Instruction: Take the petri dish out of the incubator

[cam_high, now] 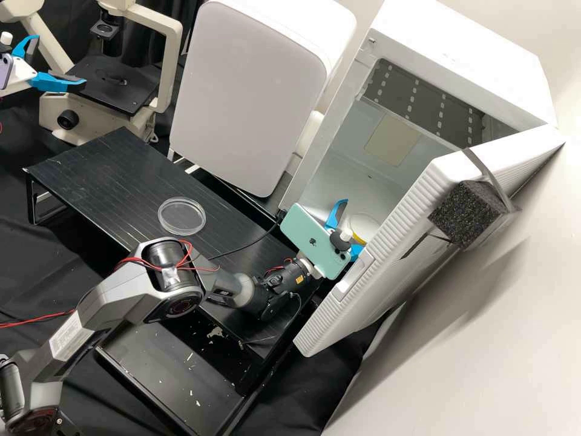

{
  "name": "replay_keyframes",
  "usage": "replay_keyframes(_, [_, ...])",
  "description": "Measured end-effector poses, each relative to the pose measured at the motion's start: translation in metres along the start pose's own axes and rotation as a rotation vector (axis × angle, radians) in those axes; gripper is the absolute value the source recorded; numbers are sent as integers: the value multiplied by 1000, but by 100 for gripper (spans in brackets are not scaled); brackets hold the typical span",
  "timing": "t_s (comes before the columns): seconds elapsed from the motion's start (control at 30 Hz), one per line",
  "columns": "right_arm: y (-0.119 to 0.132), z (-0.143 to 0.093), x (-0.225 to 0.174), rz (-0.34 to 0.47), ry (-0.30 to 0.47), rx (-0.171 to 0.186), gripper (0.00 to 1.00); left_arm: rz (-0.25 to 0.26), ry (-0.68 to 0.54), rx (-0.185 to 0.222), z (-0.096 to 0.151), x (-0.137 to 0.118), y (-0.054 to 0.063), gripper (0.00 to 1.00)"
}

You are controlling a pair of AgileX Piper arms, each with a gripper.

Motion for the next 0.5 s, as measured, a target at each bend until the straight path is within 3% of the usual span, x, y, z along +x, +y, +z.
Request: replay_keyframes(0.5, [3, 2, -1, 1, -3, -6, 0, 0, 0, 0, 0, 0, 0, 100])
